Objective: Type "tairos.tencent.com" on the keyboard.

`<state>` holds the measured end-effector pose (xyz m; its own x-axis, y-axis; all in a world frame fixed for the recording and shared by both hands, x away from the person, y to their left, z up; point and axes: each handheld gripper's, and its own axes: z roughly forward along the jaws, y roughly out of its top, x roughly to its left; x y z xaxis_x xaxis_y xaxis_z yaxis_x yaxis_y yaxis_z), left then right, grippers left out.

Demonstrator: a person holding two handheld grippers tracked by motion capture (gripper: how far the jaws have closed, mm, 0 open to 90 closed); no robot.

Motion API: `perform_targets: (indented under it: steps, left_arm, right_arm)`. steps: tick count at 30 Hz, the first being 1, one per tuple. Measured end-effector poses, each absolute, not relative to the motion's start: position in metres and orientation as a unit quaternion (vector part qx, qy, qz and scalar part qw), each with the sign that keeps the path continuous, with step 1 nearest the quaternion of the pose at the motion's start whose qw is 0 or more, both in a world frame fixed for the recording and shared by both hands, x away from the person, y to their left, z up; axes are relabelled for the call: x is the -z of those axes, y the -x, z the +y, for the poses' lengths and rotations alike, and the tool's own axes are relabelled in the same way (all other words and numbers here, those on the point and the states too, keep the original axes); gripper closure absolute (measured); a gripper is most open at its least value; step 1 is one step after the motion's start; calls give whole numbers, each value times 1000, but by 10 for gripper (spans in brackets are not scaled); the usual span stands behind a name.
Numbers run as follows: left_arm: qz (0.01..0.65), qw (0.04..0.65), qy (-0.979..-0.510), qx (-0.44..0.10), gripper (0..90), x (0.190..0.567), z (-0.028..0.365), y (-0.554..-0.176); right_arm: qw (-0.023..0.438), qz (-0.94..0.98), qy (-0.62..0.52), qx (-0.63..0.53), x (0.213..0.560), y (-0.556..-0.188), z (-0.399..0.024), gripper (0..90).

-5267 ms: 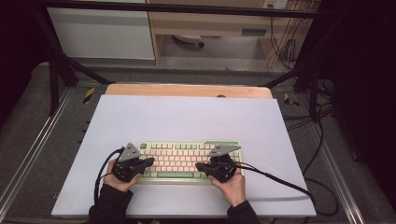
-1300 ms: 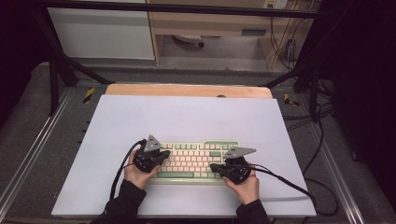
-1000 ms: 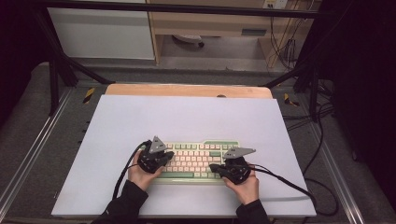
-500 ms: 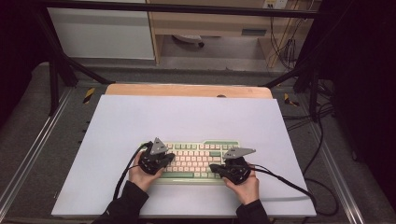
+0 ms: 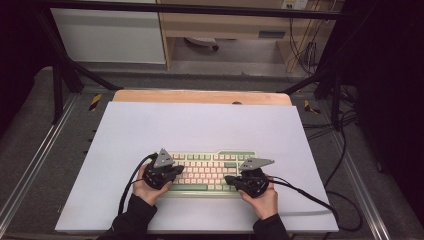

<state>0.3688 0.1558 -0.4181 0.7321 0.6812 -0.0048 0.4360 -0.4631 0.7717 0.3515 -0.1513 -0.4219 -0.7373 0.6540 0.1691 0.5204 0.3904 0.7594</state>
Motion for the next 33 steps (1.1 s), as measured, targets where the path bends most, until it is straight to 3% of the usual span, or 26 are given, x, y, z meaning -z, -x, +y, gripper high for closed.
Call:
perform_targets:
  steps: [33]
  left_arm:
    - [355,405,-827,-159,899,417,209,-346]
  right_arm:
    - [70,834,-345,-425,421,-352,-135,900]
